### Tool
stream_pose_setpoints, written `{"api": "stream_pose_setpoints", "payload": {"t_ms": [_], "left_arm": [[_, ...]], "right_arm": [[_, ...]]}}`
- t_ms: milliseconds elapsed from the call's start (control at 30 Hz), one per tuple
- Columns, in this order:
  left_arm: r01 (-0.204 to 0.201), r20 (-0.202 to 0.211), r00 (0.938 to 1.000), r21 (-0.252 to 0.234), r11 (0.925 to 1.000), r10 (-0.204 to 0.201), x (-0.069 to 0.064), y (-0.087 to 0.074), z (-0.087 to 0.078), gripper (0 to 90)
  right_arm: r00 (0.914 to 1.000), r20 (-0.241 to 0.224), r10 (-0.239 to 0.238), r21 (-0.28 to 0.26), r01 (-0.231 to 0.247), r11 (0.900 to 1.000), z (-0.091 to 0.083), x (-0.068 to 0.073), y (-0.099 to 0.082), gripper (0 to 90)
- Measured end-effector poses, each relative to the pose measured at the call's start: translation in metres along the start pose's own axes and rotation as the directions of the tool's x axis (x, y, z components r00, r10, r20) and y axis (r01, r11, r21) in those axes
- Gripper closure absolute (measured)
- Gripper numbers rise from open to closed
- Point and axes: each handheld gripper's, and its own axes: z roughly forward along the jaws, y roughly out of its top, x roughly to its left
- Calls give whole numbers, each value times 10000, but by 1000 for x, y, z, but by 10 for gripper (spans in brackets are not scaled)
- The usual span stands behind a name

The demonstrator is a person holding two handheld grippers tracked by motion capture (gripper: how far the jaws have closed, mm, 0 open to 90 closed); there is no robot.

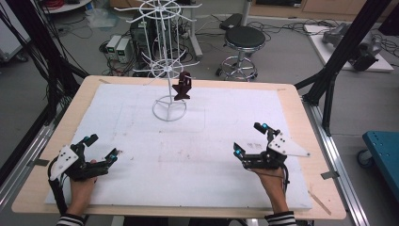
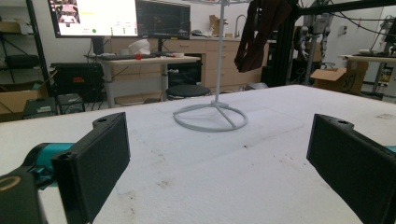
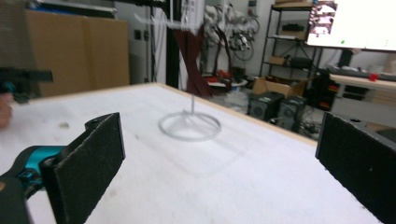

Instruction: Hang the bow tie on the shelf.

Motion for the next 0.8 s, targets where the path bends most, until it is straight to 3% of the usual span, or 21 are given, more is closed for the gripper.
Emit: {"api": "stream_pose_setpoints", "payload": {"t_ms": [167,400,533,633,800], "left_arm": [[-14,-8,10000,20,10000,14,0,0,0,64],[-44,4,10000,16,10000,44,0,0,0,64],[-52,5,10000,16,10000,52,0,0,0,64],[-56,3,10000,8,10000,56,0,0,0,64],[-47,-15,10000,-69,10000,46,-1,0,-1,64]], "right_arm": [[9992,376,108,13,-108,9999,-11,4,-26,6],[9967,372,718,-168,-712,9973,-17,7,-53,6],[9981,307,535,-73,-533,9986,-15,8,-56,6],[9980,86,624,373,-627,9973,-10,8,-59,6],[9943,608,873,373,-897,9953,-10,9,-59,6]]}}
